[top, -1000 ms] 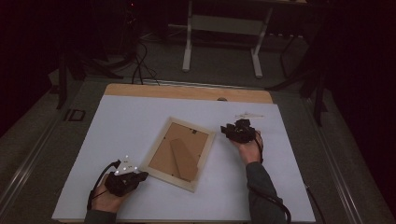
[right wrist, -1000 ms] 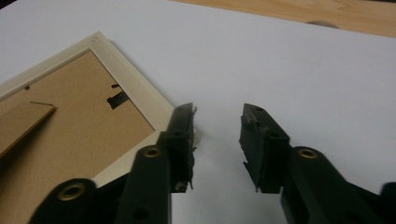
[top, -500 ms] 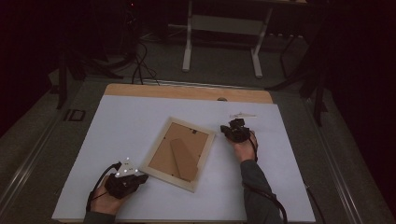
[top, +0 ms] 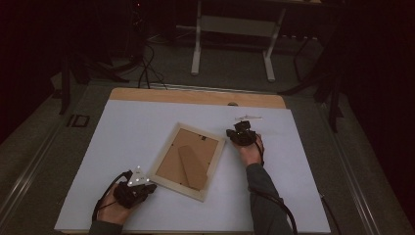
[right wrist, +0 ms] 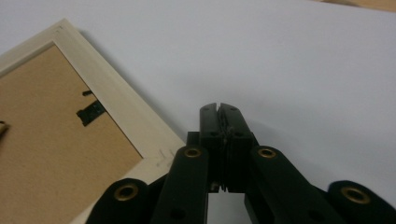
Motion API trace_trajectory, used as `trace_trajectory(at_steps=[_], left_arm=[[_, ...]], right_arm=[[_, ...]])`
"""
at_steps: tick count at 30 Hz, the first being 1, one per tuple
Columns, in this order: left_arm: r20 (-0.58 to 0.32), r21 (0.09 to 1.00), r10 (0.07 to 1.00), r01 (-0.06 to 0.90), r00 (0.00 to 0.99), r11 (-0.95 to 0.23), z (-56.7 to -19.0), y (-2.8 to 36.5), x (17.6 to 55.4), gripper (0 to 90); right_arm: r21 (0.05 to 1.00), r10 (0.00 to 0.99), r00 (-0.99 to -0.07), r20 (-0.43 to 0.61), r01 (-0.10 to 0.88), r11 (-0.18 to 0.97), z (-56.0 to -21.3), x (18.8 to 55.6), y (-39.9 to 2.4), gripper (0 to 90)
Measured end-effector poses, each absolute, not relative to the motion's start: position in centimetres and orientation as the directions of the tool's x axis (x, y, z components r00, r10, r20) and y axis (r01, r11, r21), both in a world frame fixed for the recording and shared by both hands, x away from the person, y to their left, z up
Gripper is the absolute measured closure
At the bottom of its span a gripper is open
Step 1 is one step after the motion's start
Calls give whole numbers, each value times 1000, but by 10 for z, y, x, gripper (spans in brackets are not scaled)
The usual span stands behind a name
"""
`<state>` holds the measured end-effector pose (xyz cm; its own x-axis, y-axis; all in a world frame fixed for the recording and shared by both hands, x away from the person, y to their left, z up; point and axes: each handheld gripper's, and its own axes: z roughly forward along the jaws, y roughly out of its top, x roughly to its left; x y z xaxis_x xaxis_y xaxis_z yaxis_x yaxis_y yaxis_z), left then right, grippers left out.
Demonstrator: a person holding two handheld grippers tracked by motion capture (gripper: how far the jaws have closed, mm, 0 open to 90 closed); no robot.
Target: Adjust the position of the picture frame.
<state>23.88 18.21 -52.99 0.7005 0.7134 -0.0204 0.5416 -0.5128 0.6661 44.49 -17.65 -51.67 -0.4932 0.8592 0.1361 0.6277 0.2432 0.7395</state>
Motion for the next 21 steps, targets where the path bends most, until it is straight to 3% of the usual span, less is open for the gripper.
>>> trace_trajectory(at_steps=[21], left_arm=[[-22,668,724,549,689,-502,-531,180,246,900]], right_arm=[[698,859,-486,160,671,249,-526,452,-167,898]])
